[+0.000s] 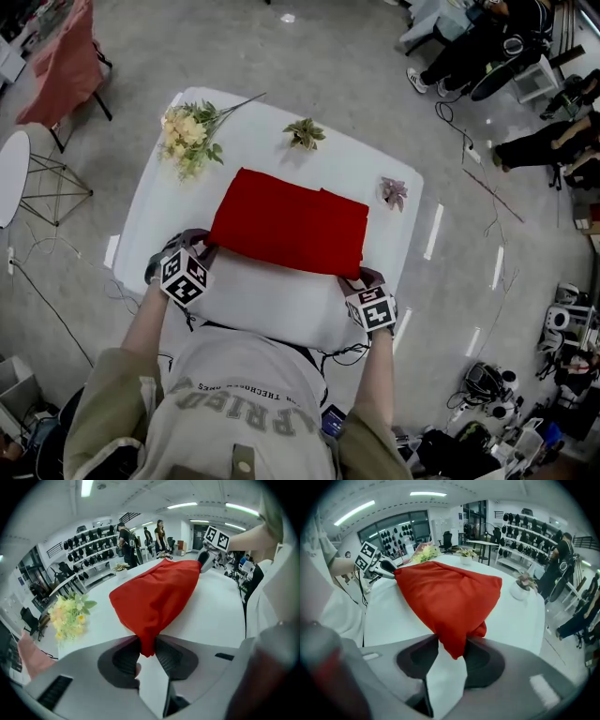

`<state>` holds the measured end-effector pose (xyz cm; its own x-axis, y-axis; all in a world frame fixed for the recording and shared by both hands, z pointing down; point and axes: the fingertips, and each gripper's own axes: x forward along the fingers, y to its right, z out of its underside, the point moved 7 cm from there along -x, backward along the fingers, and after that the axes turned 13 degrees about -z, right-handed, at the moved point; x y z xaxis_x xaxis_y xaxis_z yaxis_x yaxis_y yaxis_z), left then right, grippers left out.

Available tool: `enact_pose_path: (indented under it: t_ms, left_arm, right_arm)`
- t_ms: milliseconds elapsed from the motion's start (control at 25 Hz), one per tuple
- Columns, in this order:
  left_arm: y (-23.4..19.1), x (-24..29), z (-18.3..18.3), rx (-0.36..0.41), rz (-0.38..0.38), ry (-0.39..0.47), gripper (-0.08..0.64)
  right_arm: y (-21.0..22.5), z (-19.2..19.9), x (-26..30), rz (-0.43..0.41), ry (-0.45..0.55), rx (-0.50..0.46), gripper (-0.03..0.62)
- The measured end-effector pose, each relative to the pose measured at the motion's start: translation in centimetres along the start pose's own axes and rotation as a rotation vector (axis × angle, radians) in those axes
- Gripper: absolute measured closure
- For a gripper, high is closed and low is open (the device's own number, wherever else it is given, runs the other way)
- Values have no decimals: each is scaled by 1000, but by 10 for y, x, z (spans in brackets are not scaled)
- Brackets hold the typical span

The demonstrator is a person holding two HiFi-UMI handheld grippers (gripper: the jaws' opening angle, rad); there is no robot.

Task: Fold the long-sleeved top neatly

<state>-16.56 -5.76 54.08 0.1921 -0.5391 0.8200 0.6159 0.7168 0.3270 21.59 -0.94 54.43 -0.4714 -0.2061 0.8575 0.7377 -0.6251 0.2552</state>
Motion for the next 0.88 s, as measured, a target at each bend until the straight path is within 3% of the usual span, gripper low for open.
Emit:
enact_pose_path:
  t_ms: [80,400,480,600,640,680,720,760,880]
  left_arm:
    - [-10,-4,5,37,-36,9,471]
    - [-8,8,24,36,-1,-29,476]
    - [-7,9,29,-7,4,-45,414]
    - [-11,7,36,-72,21,-67,250]
    - [-15,2,36,-110,14,-56,236]
    - [-21,-7,34,-159,-1,-33,229]
    - [-28,-18,31,-214,-20,2,227]
    - [-36,-32,24,-272,-42,50,227]
    - [-55,-70,-11,-435,-93,246,227]
  right_arm:
    - [-4,0,-11,29,36,-9,522]
    - [-3,27,-2,66,10,28,522]
    - [-5,28,0,73,12,28,521]
    - [-6,31,-6,60,6,46,499]
    - [-7,29,-14,49,38,68,496]
    - [-10,26,-24,31,95,98,446]
    - [-14,21,-36,11,173,127,312]
    - [-18,14,-50,1,269,150,270]
    - [-32,-19,-97,49,613,156,270]
